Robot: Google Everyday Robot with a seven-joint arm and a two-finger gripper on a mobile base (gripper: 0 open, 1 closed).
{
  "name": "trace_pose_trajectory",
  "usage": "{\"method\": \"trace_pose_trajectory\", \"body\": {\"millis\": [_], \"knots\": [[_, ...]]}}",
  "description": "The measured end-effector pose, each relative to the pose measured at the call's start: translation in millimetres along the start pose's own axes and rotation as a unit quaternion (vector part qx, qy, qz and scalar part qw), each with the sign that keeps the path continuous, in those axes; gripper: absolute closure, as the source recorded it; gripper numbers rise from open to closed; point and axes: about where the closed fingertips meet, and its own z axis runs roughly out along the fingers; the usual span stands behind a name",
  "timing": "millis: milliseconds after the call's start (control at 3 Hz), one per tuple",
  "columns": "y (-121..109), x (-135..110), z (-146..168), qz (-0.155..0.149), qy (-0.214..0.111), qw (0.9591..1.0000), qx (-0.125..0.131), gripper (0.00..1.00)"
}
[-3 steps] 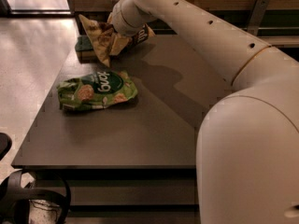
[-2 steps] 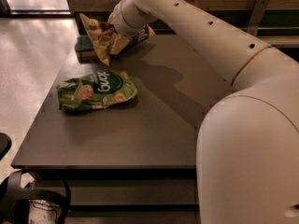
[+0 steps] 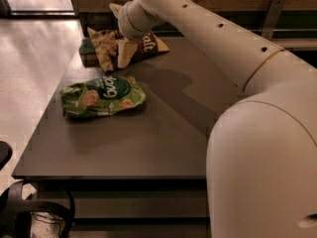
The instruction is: Move brown chip bag near sponge
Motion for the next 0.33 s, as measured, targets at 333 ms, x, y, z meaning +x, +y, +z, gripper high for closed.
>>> {"method": "trace_pose_trajectory", "body": {"millis": [333], "knots": [[0.0,0.0,0.0,0.000,0.000,1.0000,0.000,0.00]]}}
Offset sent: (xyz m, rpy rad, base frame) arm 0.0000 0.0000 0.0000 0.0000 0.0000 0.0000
